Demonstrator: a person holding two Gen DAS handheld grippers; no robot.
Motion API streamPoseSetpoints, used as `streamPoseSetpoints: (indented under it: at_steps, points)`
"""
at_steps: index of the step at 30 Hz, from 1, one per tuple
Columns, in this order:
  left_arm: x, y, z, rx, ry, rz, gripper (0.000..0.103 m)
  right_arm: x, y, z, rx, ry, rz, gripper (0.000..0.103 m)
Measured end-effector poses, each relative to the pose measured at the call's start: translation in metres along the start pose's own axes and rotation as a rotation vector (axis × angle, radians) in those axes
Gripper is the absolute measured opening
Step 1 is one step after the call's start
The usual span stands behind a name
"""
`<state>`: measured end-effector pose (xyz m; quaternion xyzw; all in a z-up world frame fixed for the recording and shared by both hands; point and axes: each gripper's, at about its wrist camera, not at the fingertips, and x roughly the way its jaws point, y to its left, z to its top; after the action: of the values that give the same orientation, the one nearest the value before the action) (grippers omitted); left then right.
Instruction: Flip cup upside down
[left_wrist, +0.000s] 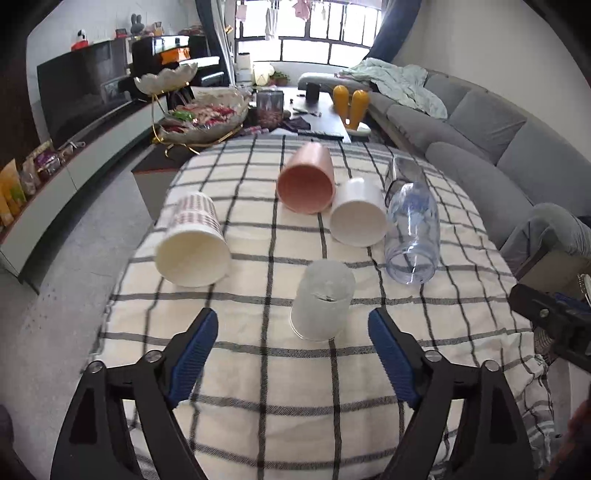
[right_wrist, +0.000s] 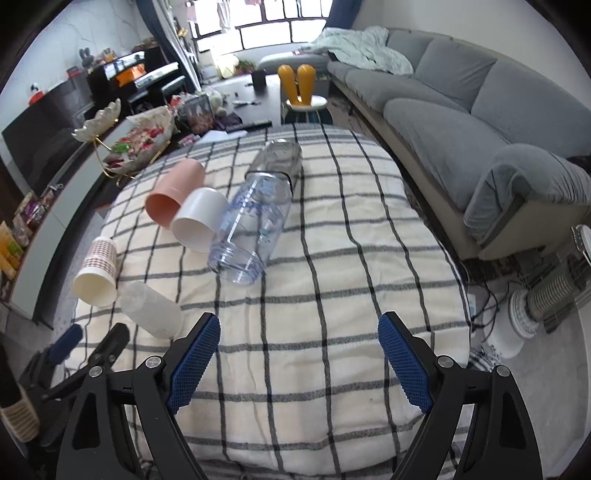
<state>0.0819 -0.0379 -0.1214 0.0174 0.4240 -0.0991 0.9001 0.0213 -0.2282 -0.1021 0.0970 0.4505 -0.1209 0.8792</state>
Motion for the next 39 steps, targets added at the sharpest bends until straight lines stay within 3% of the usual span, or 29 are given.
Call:
streamPoseSetpoints:
  at_steps: [10, 19, 39]
  points:
    - [-0.040, 0.002, 0.005, -0.024, -0.004, 0.009, 0.087, -0.026, 0.004, -0.001, 0.002, -0.103, 0.007, 0.088]
    - [-0.067, 0.005, 0.007, -0.035, -0.072, 0.050, 0.089, -0.063, 0.017, -0.002, -0.058, -0.270, -0.022, 0.090]
    - [-0.087, 0.013, 0.002, -0.075, -0.142, 0.102, 0.102, -0.075, 0.019, -0.008, -0.055, -0.316, -0.009, 0.091]
